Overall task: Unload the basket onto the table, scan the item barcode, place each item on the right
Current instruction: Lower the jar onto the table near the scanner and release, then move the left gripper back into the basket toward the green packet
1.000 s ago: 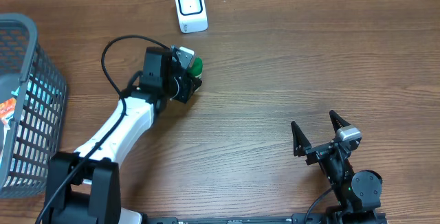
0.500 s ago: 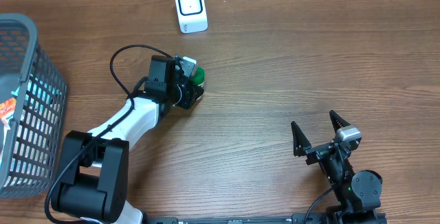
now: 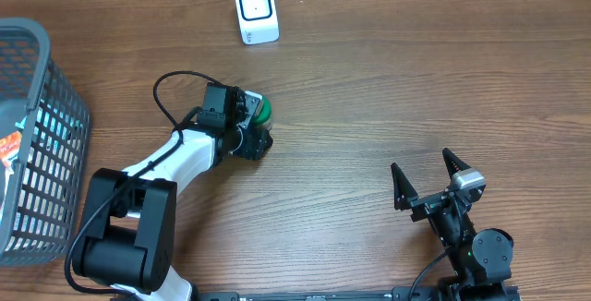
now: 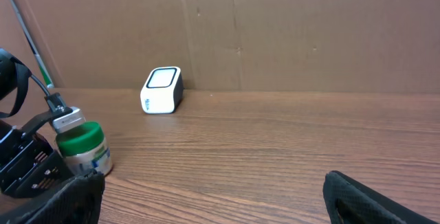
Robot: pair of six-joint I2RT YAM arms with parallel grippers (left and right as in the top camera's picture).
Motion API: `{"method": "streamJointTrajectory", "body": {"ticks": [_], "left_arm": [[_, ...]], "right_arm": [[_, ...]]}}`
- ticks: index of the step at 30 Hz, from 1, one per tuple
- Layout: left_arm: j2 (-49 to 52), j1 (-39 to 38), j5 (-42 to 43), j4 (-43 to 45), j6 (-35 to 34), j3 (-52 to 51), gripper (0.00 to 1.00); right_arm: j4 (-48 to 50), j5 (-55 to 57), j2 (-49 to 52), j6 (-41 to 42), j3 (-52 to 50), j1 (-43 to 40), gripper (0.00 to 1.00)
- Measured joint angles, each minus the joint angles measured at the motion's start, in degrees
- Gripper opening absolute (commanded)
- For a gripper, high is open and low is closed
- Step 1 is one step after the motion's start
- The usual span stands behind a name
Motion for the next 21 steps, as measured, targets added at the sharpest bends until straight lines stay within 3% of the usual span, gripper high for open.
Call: {"method": "streamJointTrajectory", "body": {"ticks": [8,12,21], "left_arm": [[-0.2,0.0,-0.2,-1.7,-1.0,0.8,0.86],[-2.2,0.0,-0.6,-9.9,-1.7,4.3,1.00],[-12.8,0.4,-0.7,-30.6,-2.3,25.5,1.00]], "right_arm": [[0.0,0.0,0.0,0.0,0.0,0.0,1.00],[0.0,0.0,0.0,0.0,0.0,0.0,1.00],[0.0,0.0,0.0,0.0,0.0,0.0,1.00]]}}
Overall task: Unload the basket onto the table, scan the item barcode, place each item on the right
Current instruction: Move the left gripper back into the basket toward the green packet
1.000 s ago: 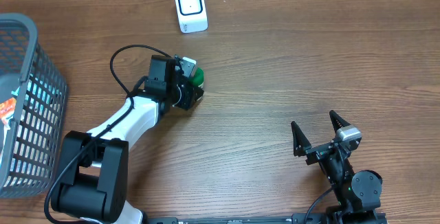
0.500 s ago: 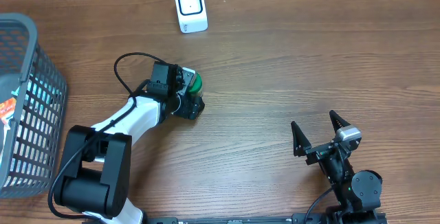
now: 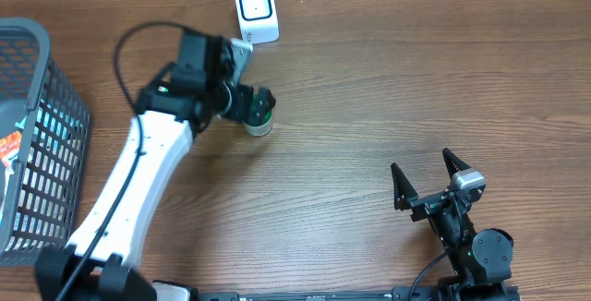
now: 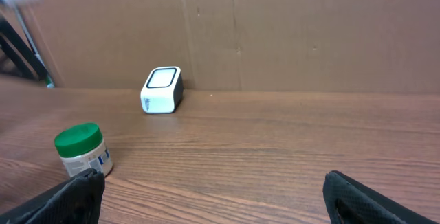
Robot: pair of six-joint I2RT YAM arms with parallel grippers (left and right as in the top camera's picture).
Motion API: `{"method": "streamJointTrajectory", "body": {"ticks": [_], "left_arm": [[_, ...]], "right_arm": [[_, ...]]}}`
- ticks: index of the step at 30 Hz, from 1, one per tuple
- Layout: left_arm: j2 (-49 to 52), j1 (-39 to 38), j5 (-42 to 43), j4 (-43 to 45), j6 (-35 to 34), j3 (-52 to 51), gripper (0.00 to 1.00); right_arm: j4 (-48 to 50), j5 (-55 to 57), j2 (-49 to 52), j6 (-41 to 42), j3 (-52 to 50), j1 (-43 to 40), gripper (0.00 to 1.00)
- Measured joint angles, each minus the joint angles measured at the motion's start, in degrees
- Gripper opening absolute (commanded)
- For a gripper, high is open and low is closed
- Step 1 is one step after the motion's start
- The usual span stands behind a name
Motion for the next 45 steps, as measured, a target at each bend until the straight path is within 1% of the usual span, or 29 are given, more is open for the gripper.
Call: {"method": "streamJointTrajectory", "body": {"ticks": [4,6,8,11,12,15,17,20,23,26,30,33,36,41,45], "left_arm": [[-0.9,3.2,-0.9,-14.0,-0.7,13.6,0.95],[-0.9,7.3,-3.0,-21.3,-2.6,21.2,0.92],[-0.9,12.8,-4.9,-25.9,-4.6,28.2,0.91],[-1.0,22.9,-6.6,-29.0,-7.3,36.4,0.93],[-1.2,27.3,-7.2,-29.9,-8.6,38.8,0.93],[-1.6,36.7,-7.7,-30.3,-11.2,41.3,0.93],[-1.7,43.1,-8.0,-30.7,-12.8,41.5,0.91],[-1.5,49.5,-8.1,-30.9,-14.2,40.2,0.85],[-1.4,53.8,-8.1,-29.3,-14.8,35.8,0.87],[-0.7,56.8,-7.9,-23.4,-15.1,28.2,0.88],[1.7,58.4,-7.3,-15.7,-15.2,20.1,0.91],[5.6,58.5,-6.8,-12.0,-15.1,17.6,0.91],[10.4,58.5,-5.6,-9.9,-15.0,17.5,0.90],[18.3,58.4,-3.7,-7.3,-13.4,17.4,0.82],[23.6,56.3,-4.0,-3.6,-11.7,17.3,0.80]], "right_arm": [[0.0,0.0,0.0,0.0,0.0,0.0,1.00],[0.0,0.0,0.0,0.0,0.0,0.0,1.00],[0.0,0.0,0.0,0.0,0.0,0.0,1.00],[0.0,0.0,0.0,0.0,0.0,0.0,1.00],[0.0,0.0,0.0,0.0,0.0,0.0,1.00],[0.0,0.0,0.0,0.0,0.0,0.0,1.00],[0.0,0.0,0.0,0.0,0.0,0.0,1.00],[0.0,0.0,0.0,0.0,0.0,0.0,1.00],[0.0,0.0,0.0,0.0,0.0,0.0,1.00],[0.0,0.0,0.0,0.0,0.0,0.0,1.00],[0.0,0.0,0.0,0.0,0.0,0.0,1.00],[0.0,0.0,0.0,0.0,0.0,0.0,1.00],[0.0,0.0,0.0,0.0,0.0,0.0,1.00],[0.0,0.0,0.0,0.0,0.0,0.0,1.00],[0.0,0.0,0.0,0.0,0.0,0.0,1.00]]}}
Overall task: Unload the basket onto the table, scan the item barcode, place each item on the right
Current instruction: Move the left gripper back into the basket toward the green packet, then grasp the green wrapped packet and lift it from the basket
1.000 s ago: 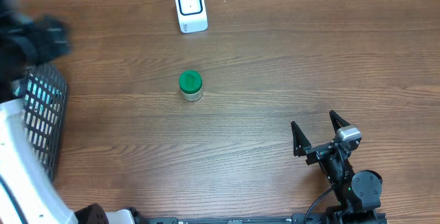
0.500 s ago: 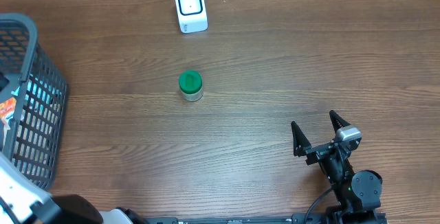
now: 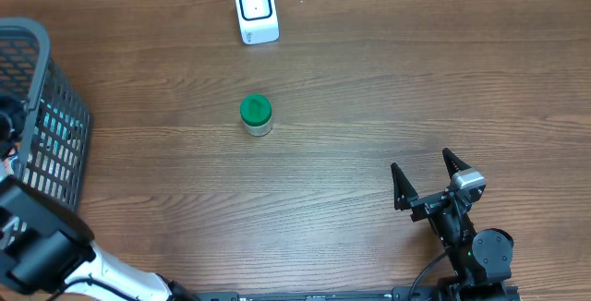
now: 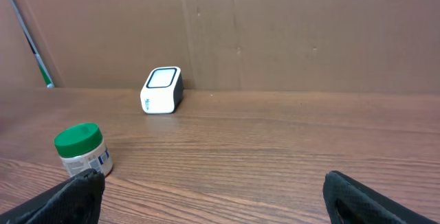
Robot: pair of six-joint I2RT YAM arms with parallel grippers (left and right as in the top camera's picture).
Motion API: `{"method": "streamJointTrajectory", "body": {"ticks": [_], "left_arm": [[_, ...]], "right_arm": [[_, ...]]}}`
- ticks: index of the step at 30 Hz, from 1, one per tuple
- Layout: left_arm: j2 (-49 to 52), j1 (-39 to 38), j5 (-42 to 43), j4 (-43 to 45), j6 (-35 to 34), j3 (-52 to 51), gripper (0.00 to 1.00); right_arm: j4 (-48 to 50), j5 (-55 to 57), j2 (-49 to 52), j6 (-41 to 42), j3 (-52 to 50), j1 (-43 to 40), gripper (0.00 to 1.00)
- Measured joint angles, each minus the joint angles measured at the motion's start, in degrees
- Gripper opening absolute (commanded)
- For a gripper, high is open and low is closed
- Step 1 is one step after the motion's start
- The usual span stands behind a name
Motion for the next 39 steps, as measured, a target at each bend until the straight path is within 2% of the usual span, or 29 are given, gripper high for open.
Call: {"method": "streamJointTrajectory", "body": {"ticks": [6,13,17,20,24,32,39], "left_arm": [[5.6,-4.4,-3.4,5.2,-0.5,-0.1,0.78],[11.5,-5.0,-5.3,8.9,-1.8,-0.1,0.66],[12.0,-5.3,-5.7,10.1,-2.1,-0.1,0.51],[12.2,-5.4,-6.6,10.5,-1.9,0.0,0.27],[12.2,-5.4,-7.5,10.4,-2.1,0.5,0.04],[12.2,-5.9,-8.5,7.6,-2.0,1.8,0.04],[13.9,-6.2,-8.5,-2.7,-2.0,7.5,0.04]], "right_arm": [[0.0,0.0,0.0,0.0,0.0,0.0,1.00],[0.0,0.0,0.0,0.0,0.0,0.0,1.00],[0.0,0.0,0.0,0.0,0.0,0.0,1.00],[0.0,0.0,0.0,0.0,0.0,0.0,1.00],[0.0,0.0,0.0,0.0,0.0,0.0,1.00],[0.0,0.0,0.0,0.0,0.0,0.0,1.00],[0.0,0.0,0.0,0.0,0.0,0.0,1.00]]}}
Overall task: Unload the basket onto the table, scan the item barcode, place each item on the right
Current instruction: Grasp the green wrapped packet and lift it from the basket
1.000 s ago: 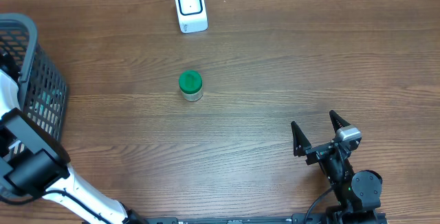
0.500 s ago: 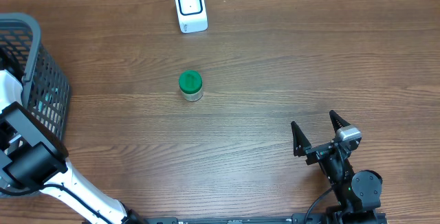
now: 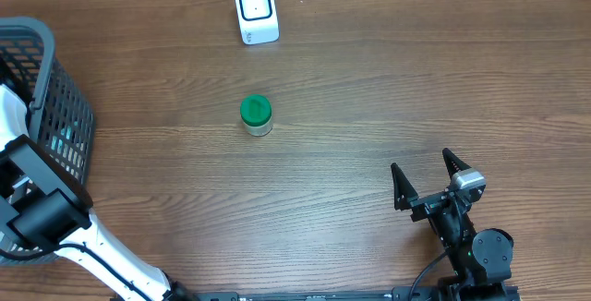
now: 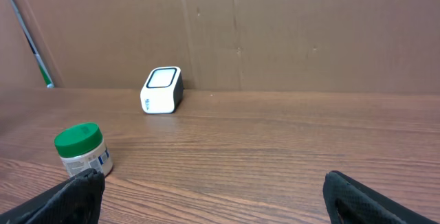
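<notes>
A small jar with a green lid [image 3: 256, 114] stands upright on the wooden table, alone; the right wrist view shows it at the left [image 4: 82, 148], with a white and blue label. The white barcode scanner [image 3: 256, 11] sits at the table's far edge, also visible in the right wrist view as scanner [image 4: 162, 90]. My right gripper [image 3: 425, 179] rests open near the front right, well away from the jar, with nothing between its fingers [image 4: 344, 189]. My left arm [image 3: 37, 210] reaches along the left edge to the basket; its gripper is out of sight.
A grey wire basket [image 3: 60, 93] with packaged items stands at the left edge. A brown cardboard wall [image 4: 275, 31] runs behind the scanner. Bare wood lies between the jar and the right gripper.
The left arm has shifted a little at the left edge by the basket. The jar, the scanner and the right gripper stand as before.
My left gripper was around the green-lidded jar at mid-table. Then it was raised beside the jar, which stood free below the scanner. After that the arm was over at the basket, where it still is, and the jar has stayed put.
</notes>
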Robot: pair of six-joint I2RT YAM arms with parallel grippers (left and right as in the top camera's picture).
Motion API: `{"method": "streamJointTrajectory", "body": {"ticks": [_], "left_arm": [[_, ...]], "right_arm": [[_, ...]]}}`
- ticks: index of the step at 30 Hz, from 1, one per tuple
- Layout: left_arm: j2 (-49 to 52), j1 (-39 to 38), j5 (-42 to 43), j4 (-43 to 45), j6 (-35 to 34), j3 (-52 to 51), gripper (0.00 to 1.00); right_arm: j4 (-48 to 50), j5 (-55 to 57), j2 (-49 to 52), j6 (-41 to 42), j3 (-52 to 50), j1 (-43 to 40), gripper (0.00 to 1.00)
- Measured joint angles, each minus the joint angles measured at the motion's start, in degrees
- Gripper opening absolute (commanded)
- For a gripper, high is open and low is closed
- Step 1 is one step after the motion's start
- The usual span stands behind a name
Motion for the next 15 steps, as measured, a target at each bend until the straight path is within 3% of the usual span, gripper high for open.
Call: {"method": "streamJointTrajectory", "body": {"ticks": [10,15], "left_arm": [[0.1,0.0,0.0,-14.6,0.0,17.1,0.04],[-5.4,0.0,0.0,-19.9,0.0,24.4,0.04]], "right_arm": [[0.0,0.0,0.0,0.0,0.0,0.0,1.00],[0.0,0.0,0.0,0.0,0.0,0.0,1.00]]}}
